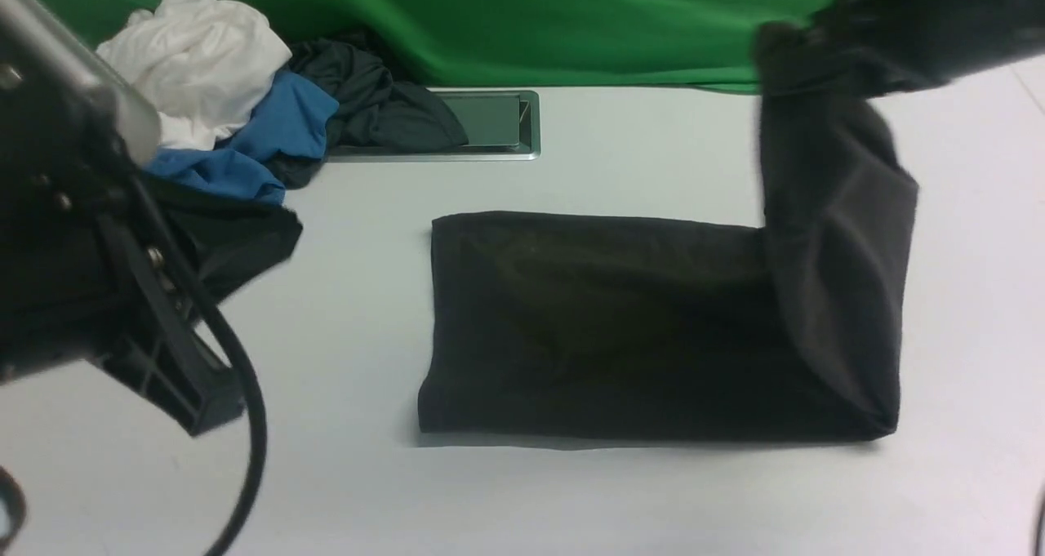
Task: Fold a long-sleeved shirt on a white desktop.
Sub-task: 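Fold the right end of the dark garment over onto its left end with the right gripper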
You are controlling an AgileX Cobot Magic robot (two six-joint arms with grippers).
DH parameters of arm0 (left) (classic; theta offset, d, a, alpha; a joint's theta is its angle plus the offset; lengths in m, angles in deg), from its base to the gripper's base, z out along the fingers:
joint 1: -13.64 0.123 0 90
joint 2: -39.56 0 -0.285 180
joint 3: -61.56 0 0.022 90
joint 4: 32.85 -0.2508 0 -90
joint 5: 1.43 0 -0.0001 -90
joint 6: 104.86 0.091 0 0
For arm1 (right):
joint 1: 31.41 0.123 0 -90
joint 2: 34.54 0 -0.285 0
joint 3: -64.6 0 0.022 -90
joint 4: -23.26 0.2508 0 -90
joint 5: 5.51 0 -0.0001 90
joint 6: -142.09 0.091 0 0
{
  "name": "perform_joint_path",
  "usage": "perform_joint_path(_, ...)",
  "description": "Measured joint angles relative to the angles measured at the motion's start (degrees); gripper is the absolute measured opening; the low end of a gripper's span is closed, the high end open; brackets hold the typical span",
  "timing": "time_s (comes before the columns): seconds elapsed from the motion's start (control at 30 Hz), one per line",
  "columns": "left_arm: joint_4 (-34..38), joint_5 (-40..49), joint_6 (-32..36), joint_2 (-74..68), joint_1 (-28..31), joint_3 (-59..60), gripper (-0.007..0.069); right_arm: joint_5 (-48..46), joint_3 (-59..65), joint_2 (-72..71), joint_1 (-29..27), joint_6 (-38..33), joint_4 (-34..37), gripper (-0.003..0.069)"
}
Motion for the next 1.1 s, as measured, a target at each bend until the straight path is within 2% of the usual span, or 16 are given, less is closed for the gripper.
perform_joint_path(0.43,-2.1,-7.1,-0.1,-0.1,0.0,5.7,0.0017,-3.1,-12.1,16.5,11.1,-1.0,2.6,0.0106)
perform_joint_path(0.77,-2.3,-7.4,-1.1,-0.1,0.0,5.7,0.0017,-5.4,-21.1,27.9,15.3,-0.8,6.1,0.0106)
perform_joint_path(0.97,-2.3,-7.5,-1.6,-0.1,0.0,5.7,0.0017,-4.7,-23.3,31.7,16.4,1.7,7.0,0.0108)
perform_joint_path(1.03,-2.3,-7.5,-2.0,-0.1,0.0,5.7,0.0017,-3.6,-23.3,32.5,16.8,2.5,7.1,0.0125)
perform_joint_path(1.1,-2.3,-7.5,-2.4,-0.1,0.0,5.7,0.0017,-2.4,-23.3,33.3,17.2,4.3,7.5,0.0202)
